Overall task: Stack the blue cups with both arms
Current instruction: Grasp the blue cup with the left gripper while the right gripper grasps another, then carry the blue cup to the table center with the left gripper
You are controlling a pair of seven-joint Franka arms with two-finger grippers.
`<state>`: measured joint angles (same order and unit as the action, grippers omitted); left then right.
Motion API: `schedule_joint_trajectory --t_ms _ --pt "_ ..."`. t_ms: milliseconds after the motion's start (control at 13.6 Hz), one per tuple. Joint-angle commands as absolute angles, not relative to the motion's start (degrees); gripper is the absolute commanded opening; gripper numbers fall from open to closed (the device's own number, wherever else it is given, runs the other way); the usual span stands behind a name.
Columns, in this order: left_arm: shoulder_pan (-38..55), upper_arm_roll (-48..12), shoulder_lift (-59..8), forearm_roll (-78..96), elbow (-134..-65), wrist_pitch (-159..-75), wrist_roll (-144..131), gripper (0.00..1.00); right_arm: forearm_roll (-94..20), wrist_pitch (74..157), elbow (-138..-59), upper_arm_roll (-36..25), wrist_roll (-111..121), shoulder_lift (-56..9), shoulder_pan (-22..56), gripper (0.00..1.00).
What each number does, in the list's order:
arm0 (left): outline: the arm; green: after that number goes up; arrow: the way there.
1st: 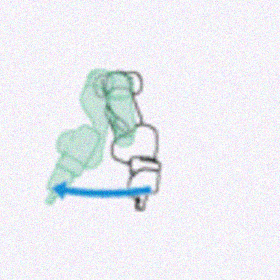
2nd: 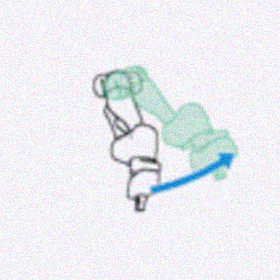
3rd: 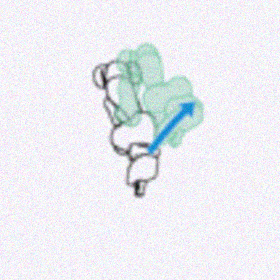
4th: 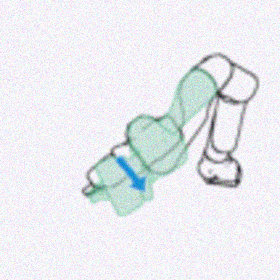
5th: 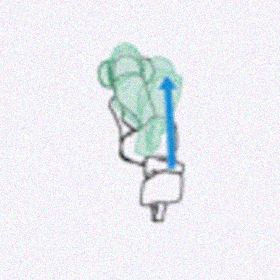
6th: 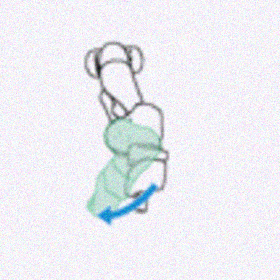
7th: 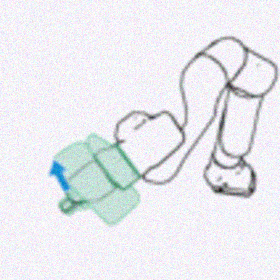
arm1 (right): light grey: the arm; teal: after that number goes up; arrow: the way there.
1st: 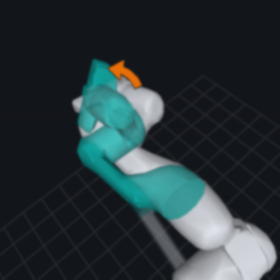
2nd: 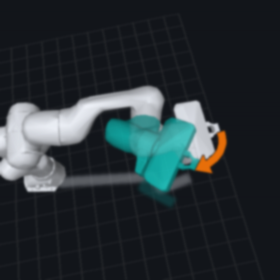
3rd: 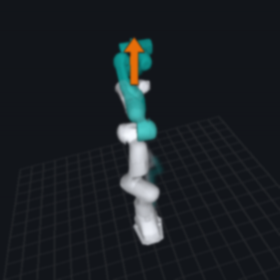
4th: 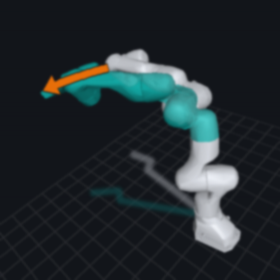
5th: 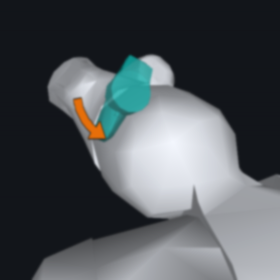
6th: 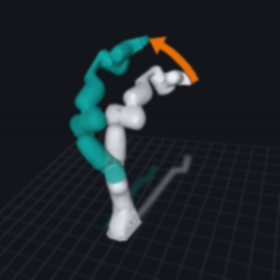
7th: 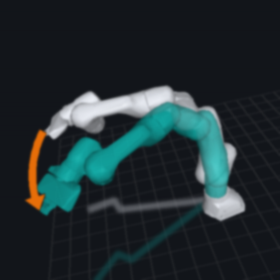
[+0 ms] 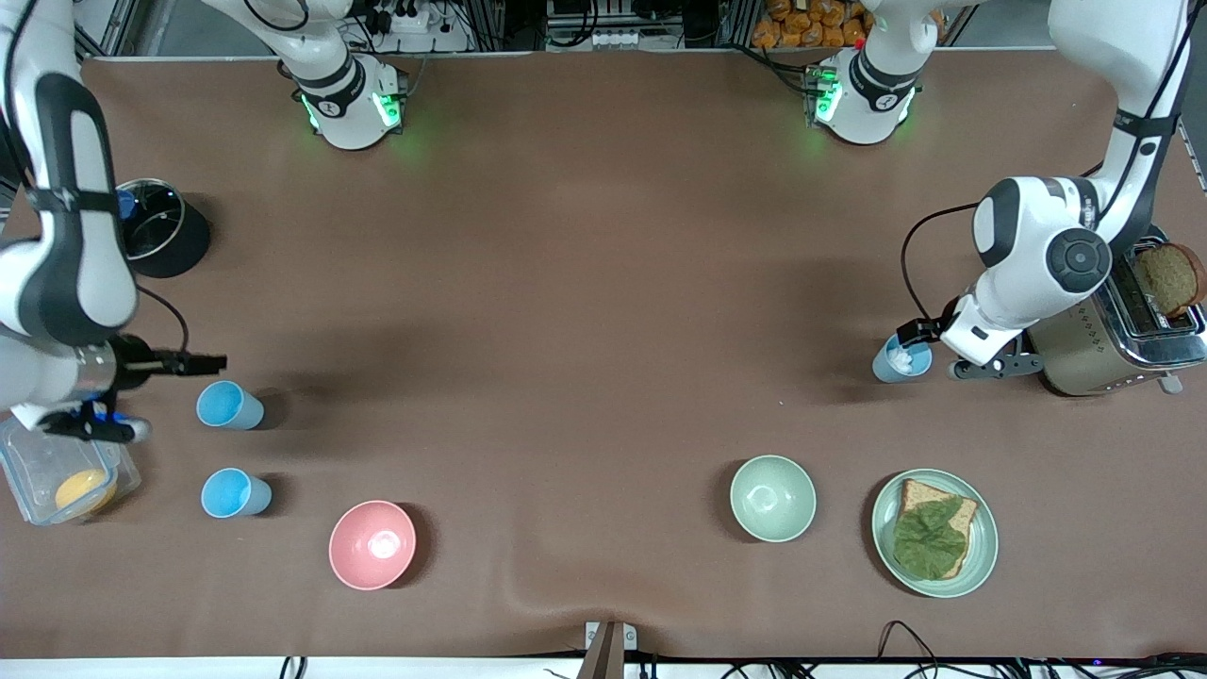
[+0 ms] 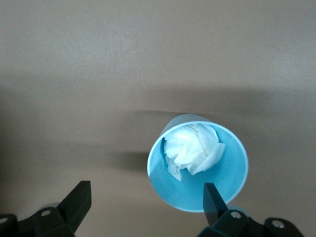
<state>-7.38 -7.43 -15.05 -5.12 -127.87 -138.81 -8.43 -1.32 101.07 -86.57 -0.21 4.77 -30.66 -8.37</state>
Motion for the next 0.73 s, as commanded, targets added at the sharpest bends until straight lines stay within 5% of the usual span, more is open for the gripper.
schedule_joint_trajectory --t_ms 0,220,514,588,661 --pt "-8.5 -7.9 -16.1 -6.2 -127.8 -140.2 -7.4 0.65 -1.1 105.4 -84.3 -0.2 12.2 -35.0 -10.0 1.0" --pt "-8.2 -8.2 -18.3 -6.2 -127.4 -141.9 -7.4 0.0 0.1 110.1 -84.3 -0.2 23.3 -38.0 -13.4 1.0" --pt "-8.1 -11.7 -17.2 -6.0 -126.6 -143.0 -8.4 0.0 -0.1 115.1 -84.9 -0.2 25.9 -41.4 -14.7 1.0" --pt "-8.0 -14.0 -16.1 -6.1 -126.5 -142.8 -9.5 0.0 -0.4 116.3 -85.0 -0.1 26.2 -42.3 -14.7 0.9" --pt "-8.1 -16.9 -15.2 -6.0 -126.1 -142.8 -10.3 0.0 -0.5 117.1 -85.1 -0.1 27.0 -42.7 -14.1 0.01"
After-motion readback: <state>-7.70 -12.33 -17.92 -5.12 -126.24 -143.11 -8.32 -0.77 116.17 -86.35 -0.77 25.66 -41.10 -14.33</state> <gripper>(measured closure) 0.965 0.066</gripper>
